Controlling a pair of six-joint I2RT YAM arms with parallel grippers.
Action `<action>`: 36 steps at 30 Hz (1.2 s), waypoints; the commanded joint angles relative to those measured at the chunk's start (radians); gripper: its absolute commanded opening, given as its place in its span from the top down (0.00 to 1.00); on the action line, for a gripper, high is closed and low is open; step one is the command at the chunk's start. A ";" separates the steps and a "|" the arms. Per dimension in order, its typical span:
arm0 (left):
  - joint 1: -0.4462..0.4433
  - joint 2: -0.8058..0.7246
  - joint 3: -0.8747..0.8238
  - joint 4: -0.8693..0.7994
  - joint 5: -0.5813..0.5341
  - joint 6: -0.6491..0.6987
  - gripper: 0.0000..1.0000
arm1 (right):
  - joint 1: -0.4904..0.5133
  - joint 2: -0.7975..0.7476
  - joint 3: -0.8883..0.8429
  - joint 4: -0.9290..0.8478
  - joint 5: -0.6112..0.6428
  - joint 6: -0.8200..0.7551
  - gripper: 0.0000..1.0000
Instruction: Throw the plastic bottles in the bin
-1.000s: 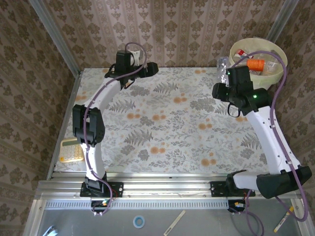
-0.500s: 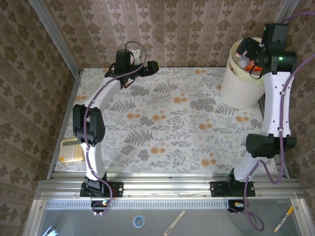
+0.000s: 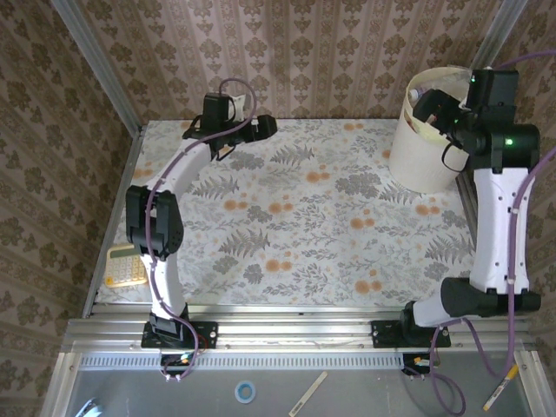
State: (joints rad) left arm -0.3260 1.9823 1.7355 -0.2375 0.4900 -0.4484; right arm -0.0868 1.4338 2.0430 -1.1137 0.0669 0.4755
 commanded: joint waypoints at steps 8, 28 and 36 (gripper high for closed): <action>0.019 -0.275 -0.353 0.277 -0.179 -0.001 0.00 | 0.183 -0.192 -0.566 0.450 -0.223 -0.107 0.00; 0.258 -0.934 -1.425 0.761 -0.753 0.367 0.00 | 0.155 -0.065 -1.477 1.719 0.166 -0.388 0.00; 0.268 -0.780 -1.509 1.053 -0.650 0.424 0.00 | 0.118 -0.166 -1.604 1.780 0.051 -0.445 0.00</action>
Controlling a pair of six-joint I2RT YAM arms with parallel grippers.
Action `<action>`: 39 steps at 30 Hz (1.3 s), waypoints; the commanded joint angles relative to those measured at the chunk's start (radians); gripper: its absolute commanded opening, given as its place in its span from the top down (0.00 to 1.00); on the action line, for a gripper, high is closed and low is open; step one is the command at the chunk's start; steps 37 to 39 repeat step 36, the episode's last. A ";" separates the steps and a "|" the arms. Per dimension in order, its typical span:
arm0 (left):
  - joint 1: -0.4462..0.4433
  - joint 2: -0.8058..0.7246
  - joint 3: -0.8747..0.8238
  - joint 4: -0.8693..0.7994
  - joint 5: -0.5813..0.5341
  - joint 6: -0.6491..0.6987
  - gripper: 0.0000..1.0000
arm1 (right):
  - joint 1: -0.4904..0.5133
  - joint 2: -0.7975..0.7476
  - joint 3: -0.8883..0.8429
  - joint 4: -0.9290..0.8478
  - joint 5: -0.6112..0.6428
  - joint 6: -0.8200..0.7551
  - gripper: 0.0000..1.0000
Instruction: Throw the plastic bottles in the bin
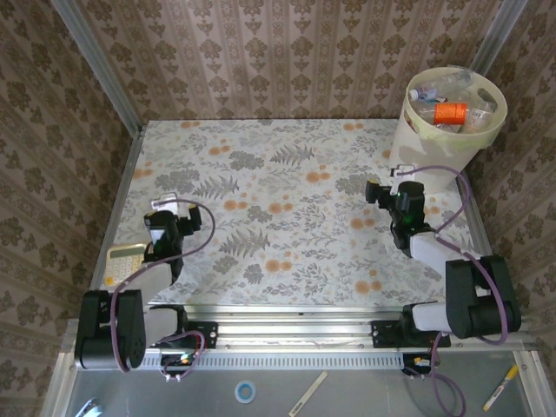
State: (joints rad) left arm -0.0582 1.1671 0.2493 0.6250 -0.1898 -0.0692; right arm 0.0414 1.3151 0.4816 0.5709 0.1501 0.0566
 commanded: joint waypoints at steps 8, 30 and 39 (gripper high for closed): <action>-0.002 0.239 0.016 0.414 0.126 0.166 0.00 | -0.057 -0.024 -0.173 0.269 -0.043 0.031 0.00; 0.074 0.390 0.129 0.323 0.202 0.095 0.00 | -0.013 0.219 -0.081 0.300 0.028 0.004 0.00; 0.074 0.387 0.125 0.327 0.204 0.095 0.00 | -0.013 0.214 -0.090 0.312 0.027 0.003 0.00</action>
